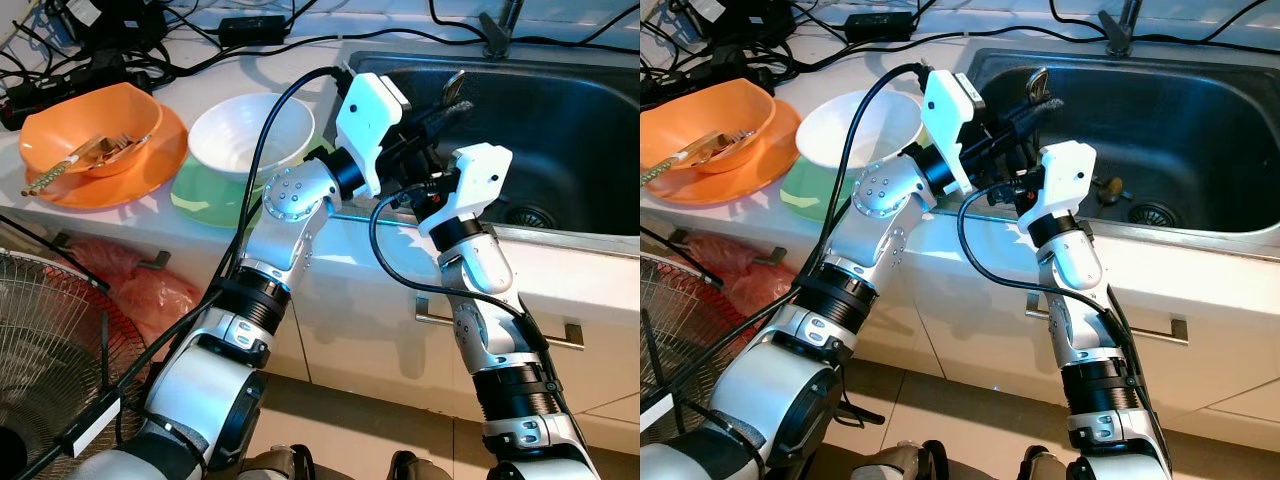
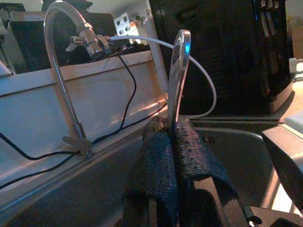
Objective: Kitchen organization
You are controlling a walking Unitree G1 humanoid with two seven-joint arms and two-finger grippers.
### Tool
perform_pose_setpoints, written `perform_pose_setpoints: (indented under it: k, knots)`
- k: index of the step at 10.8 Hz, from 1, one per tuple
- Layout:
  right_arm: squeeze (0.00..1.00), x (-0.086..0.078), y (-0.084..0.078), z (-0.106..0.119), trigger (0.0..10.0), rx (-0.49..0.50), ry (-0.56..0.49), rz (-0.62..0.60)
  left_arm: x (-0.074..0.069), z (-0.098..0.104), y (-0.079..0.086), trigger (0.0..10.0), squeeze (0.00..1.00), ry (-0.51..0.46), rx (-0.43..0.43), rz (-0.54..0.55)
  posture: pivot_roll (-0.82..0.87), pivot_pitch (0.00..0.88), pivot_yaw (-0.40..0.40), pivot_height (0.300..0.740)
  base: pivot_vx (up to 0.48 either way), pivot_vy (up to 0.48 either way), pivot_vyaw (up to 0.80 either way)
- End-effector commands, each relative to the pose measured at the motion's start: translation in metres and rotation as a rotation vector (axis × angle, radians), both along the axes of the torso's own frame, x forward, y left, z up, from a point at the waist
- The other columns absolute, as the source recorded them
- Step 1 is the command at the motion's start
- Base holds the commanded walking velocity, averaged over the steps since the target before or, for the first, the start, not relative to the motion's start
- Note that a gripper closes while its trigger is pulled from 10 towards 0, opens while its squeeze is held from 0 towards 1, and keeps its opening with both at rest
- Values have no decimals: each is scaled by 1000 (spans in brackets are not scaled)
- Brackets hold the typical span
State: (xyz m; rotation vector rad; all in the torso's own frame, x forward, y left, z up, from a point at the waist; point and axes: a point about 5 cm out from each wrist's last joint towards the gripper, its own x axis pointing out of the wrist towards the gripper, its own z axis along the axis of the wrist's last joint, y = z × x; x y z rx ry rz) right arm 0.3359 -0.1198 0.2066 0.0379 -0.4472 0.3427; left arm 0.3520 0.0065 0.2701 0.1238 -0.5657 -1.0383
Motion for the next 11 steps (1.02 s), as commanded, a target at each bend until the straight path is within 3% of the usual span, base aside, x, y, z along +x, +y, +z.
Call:
perform_pose_setpoints:
  k: [1, 5, 6, 11]
  knots:
    - [0, 3, -2, 3, 0, 7, 2, -18, -2, -3, 1, 10000, 0, -5, 31, -5, 14, 147, 117, 740, 0, 0, 0]
    - [0, 4, -3, 2, 0, 4, 7, -27, 0, -6, 1, 10000, 0, -10, 59, 16, 16, 145, 116, 740, 0, 0, 0]
    - [0, 5, -5, 2, 10000, 4, 13, -47, 1, -9, 2, 10000, 973, -19, 85, 40, 16, 144, 115, 740, 0, 0, 0]
    - [0, 6, -7, -1, 10000, 7, 23, -58, 1, -11, 3, 10000, 1000, 1, 68, 55, 18, 138, 112, 740, 0, 0, 0]
